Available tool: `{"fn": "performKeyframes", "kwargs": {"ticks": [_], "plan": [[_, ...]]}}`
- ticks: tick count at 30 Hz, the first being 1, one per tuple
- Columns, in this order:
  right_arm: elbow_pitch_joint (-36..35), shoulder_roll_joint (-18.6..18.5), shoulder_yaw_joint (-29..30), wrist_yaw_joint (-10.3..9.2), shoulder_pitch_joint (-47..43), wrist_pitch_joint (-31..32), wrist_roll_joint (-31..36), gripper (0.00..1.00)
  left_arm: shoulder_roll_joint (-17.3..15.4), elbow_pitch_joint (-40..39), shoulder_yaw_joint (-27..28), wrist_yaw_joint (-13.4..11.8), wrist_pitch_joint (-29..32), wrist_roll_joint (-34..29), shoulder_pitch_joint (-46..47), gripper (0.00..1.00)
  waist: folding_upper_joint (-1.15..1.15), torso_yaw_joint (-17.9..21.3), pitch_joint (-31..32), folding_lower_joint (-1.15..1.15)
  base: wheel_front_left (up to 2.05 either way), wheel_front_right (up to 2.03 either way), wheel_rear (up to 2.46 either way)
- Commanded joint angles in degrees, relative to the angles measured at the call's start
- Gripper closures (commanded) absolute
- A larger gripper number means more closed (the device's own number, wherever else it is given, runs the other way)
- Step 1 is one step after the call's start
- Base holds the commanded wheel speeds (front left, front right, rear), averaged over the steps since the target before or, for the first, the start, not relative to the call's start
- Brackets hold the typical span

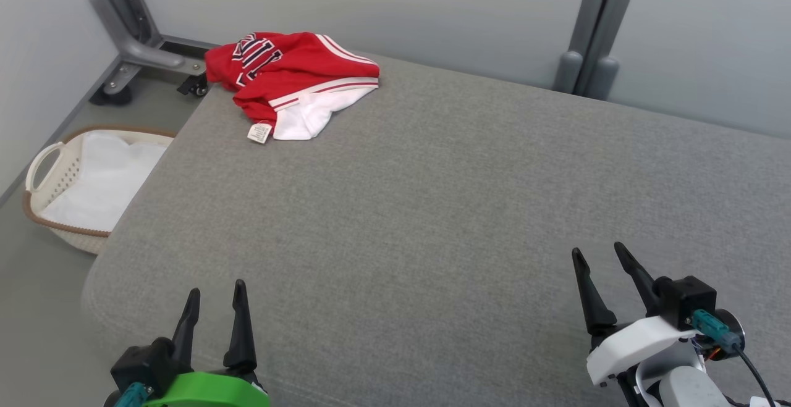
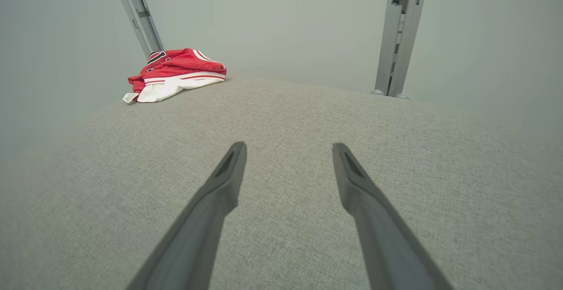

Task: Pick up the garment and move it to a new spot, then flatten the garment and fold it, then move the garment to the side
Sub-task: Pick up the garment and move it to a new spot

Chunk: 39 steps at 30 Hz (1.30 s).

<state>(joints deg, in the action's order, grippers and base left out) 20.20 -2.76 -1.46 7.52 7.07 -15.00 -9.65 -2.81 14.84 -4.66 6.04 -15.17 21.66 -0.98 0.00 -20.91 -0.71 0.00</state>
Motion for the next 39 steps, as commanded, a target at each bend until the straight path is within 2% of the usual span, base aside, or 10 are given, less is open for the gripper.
{"fn": "performKeyframes", "kwargs": {"ticks": [1, 7, 17, 21, 28, 30, 39], "plan": [[-0.04, -0.24, -0.22, -0.07, 0.33, -0.27, -0.48, 0.0, -0.17, -0.27, 0.1, 0.06, 0.05, 0.47, -0.9, 0.0, 0.0, -2.21, -0.36, 0.0, 0.0, 0.0, 0.0], [-0.31, -0.26, -0.63, -0.07, 0.67, -0.27, -0.08, 0.0, -0.17, -0.64, 0.31, -0.25, 0.05, 0.78, -0.92, 0.0, 0.0, -2.41, -0.81, 0.0, 0.0, 0.0, 0.0], [-1.25, -0.25, -0.28, -0.07, 2.65, -0.27, 2.6, 0.0, -0.42, -3.37, 2.64, -0.71, 0.05, -0.01, 2.68, 0.0, 0.0, 0.08, -3.83, 0.0, 0.0, 0.0, 0.0], [-1.81, -0.25, -0.36, -0.07, 4.47, -0.27, 4.03, 0.0, -3.59, -4.55, 5.03, -0.53, 0.04, -1.5, 7.54, 0.0, 0.0, 2.05, -6.18, 0.0, 0.0, 0.0, 0.0], [-2.29, -0.25, -0.63, -0.07, 7.91, -0.27, 6.62, 0.0, -11.78, -5.1, 7.91, 0.27, 2.18, -1.12, 22.84, 0.0, 0.0, 6.36, -11.66, 0.0, 0.0, 0.0, 0.0], [-2.3, -0.25, -0.91, -0.07, 8.87, -0.25, 7.69, 0.0, -14.19, -3.69, 7.79, 0.56, 3.86, -0.58, 28.28, 0.0, 0.0, 7.79, -13.61, 0.0, 0.0, 0.0, 0.0], [-4.49, -0.24, -3.04, -0.07, 13.47, 1.15, 11.11, 0.0, -19.93, 9.38, 7.57, 1.18, 10.36, 2.96, 45.61, 0.0, 0.0, 13.94, -22.65, 0.0, 0.0, 0.0, 0.0]]}}
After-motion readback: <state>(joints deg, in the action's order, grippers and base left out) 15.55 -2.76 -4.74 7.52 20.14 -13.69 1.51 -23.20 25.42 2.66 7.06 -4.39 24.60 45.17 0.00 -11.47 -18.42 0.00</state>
